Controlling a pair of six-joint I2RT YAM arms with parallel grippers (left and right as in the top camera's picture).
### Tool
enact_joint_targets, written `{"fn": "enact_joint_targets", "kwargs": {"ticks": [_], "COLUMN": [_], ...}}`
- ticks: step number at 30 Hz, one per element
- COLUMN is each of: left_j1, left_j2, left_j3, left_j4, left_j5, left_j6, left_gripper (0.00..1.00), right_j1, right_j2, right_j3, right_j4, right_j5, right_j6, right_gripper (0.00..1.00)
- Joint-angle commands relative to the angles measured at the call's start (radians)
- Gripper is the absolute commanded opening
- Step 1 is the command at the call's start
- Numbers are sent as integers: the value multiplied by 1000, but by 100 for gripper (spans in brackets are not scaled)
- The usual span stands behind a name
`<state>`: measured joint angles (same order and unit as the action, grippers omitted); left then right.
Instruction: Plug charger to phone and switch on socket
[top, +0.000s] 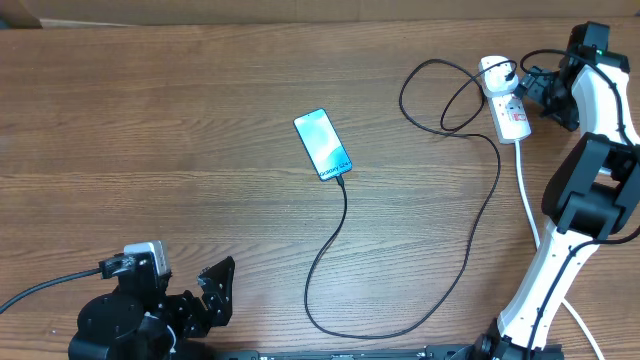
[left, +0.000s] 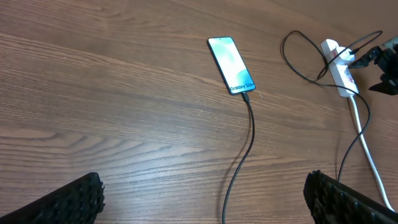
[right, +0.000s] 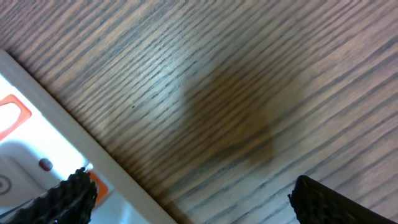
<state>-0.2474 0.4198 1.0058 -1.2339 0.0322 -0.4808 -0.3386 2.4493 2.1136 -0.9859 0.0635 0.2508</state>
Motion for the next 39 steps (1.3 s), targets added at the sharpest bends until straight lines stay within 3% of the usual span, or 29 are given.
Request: {"fn": "enact_joint_targets", "kwargs": {"ticks": [1,39], "left_j1": [-4,-4], "left_j2": [-7,-7], "left_j3": [-4,-4], "left_j4": [4,5], "left_j5": [-14,-15], "left_j6": [-14,-14], "left_gripper": [100,100], "right_j1": [12,12], "right_j2": [16,16], "right_j3": [-54,-60], "right_j4": [5,-30], "right_j5": [-5,-137], "right_j6": [-16,-51], "right_gripper": [100,100]}}
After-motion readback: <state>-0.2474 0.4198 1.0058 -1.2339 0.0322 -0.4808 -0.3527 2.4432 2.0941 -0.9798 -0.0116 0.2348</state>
